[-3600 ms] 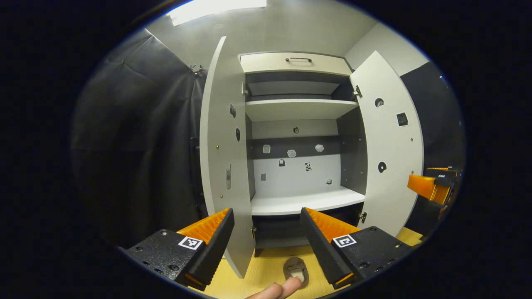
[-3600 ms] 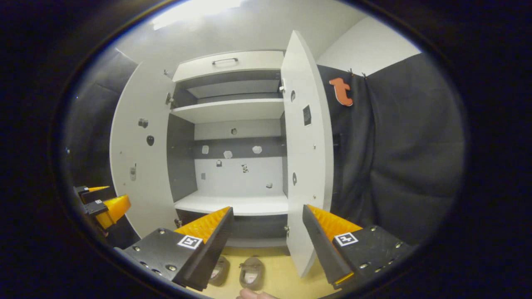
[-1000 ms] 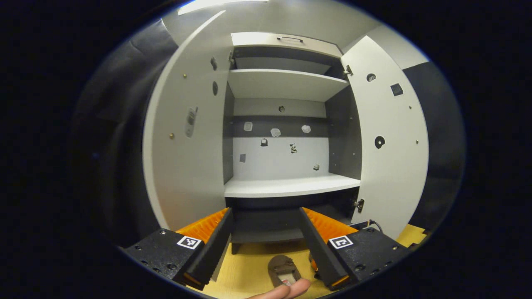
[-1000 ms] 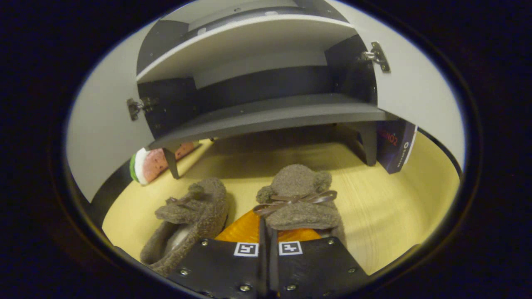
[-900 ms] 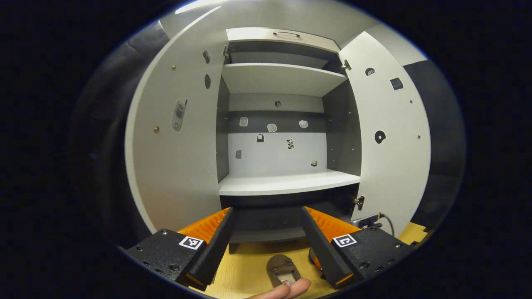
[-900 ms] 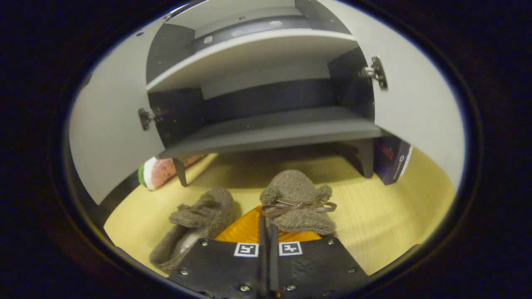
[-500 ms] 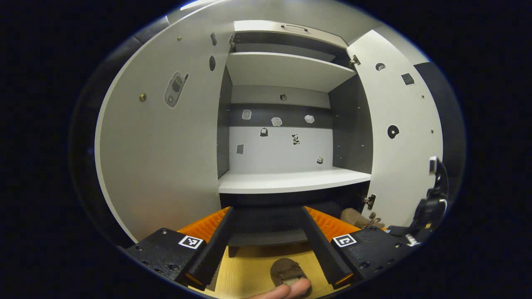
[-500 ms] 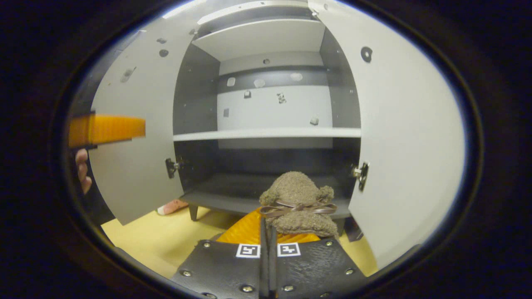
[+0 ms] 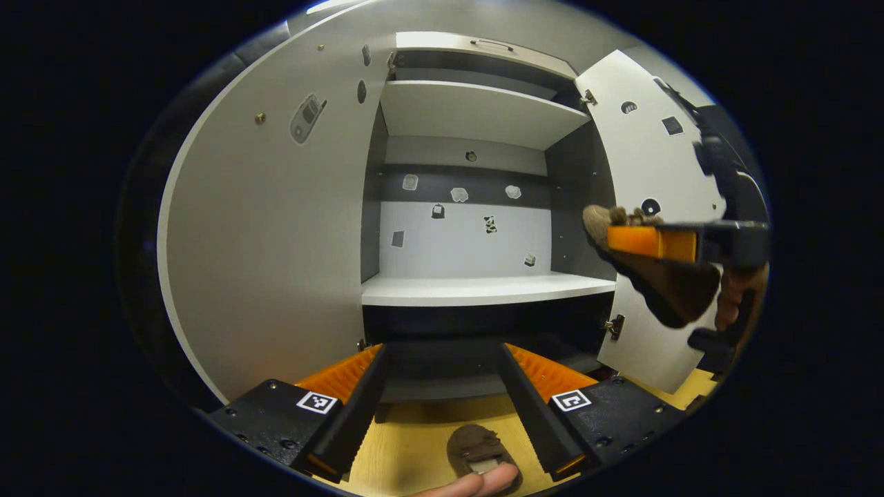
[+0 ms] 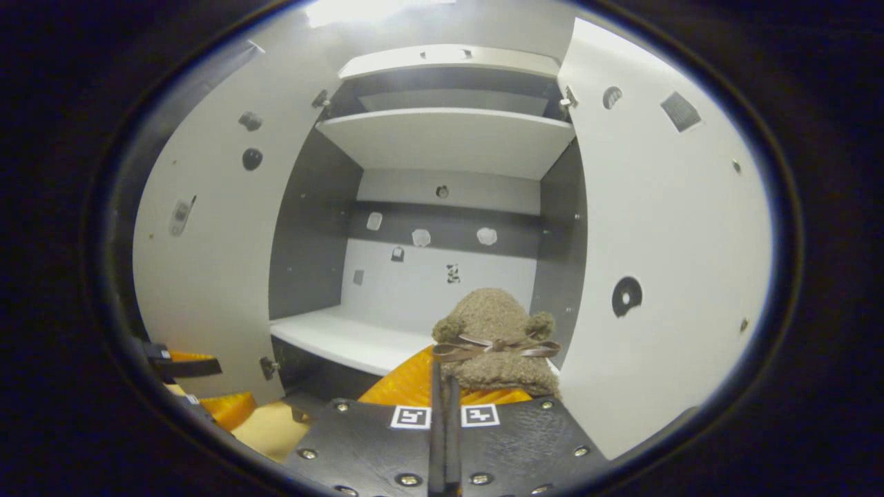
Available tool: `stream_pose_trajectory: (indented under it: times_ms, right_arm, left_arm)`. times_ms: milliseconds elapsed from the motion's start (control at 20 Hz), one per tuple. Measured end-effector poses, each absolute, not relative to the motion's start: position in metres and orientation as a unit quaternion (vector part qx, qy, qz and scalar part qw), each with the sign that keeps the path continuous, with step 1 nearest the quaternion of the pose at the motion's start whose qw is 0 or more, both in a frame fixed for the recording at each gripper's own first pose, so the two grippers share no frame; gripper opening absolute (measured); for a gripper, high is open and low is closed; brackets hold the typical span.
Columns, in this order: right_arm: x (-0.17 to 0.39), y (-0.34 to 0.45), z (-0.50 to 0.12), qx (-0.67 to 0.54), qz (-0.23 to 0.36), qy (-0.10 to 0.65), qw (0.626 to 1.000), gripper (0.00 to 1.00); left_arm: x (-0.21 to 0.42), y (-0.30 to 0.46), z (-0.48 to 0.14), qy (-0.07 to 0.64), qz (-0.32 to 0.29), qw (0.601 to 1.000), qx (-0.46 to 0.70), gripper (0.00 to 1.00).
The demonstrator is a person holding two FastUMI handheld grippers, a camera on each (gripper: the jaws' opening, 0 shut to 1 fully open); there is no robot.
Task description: Grab one shoe with the right hand and put it into the shoe cabinet, grab the other shoe with the left hand and put it into the shoe cabinet; then close the right door with the right hand and the left door with the left hand.
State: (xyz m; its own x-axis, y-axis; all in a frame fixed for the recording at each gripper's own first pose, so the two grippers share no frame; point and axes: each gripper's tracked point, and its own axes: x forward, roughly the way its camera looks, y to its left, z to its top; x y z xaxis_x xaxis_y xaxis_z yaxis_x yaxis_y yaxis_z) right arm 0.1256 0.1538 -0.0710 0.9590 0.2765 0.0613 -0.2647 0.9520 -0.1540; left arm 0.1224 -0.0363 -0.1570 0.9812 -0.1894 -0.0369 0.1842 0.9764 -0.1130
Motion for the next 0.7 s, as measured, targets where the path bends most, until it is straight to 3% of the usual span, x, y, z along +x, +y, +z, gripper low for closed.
stream_pose_trajectory:
  times_ms: [300,700]
  right_arm:
    - [0.203,0.17,-0.028,-0.03,0.116,-0.032,0.992,0.01]
    - [0.295,0.191,-0.053,-0.09,0.099,0.032,0.99,0.03]
  left_arm:
    - [0.124,-0.038,-0.18,0.045,-0.098,0.993,-0.045,0.97]
    - [0.123,-0.026,-0.173,0.021,-0.084,0.995,-0.053,0.97]
